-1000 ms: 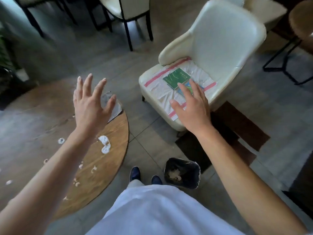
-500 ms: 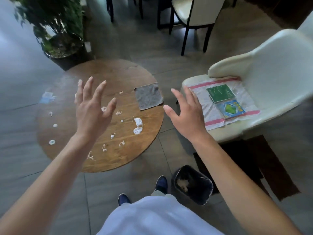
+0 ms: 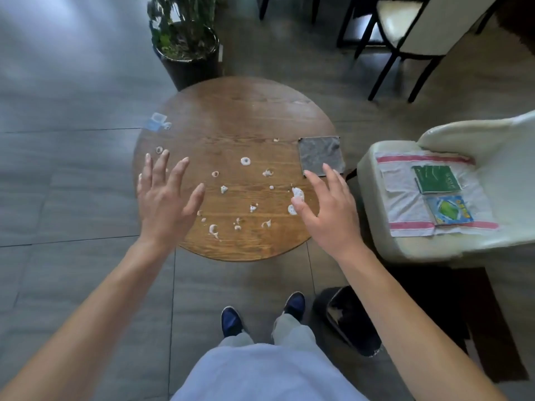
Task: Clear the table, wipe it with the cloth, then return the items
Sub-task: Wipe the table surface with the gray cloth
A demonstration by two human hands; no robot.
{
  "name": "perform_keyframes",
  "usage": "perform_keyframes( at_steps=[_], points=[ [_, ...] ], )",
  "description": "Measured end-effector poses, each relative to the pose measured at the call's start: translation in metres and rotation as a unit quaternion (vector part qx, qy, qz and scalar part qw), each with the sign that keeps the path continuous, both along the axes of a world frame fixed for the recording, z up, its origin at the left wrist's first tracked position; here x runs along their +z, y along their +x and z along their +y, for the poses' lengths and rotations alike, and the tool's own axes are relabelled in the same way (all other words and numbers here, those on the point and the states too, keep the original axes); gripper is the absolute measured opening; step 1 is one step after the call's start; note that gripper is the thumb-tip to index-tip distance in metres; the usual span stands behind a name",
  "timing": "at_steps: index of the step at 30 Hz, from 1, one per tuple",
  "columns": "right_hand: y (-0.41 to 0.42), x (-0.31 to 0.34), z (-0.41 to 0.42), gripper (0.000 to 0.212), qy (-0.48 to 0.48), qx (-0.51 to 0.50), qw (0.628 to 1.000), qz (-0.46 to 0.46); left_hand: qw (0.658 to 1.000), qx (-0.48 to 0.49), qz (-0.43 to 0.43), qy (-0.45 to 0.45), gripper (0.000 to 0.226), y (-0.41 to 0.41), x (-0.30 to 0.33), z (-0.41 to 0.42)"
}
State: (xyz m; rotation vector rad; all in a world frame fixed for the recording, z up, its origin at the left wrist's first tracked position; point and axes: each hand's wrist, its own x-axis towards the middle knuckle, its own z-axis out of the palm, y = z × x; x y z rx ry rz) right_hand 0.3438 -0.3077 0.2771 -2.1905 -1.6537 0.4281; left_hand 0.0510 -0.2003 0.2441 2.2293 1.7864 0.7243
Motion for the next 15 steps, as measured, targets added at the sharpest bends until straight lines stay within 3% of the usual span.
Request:
perform_keyframes(
  at_steps=[7,15],
  points=[
    [-0.024,-0.025,0.029,0.061,-0.027,-0.006,1.000,-0.011,0.999,0.022,0.021,-0.034,0.066,-0.042,-0.028,0.021],
    [0.017,-0.065,0.086,0.060,-0.046,-0.019,0.999,-0.006,0.996,-0.006,0.053,-0.066,0.065,0.005,-0.062,0.067]
  ],
)
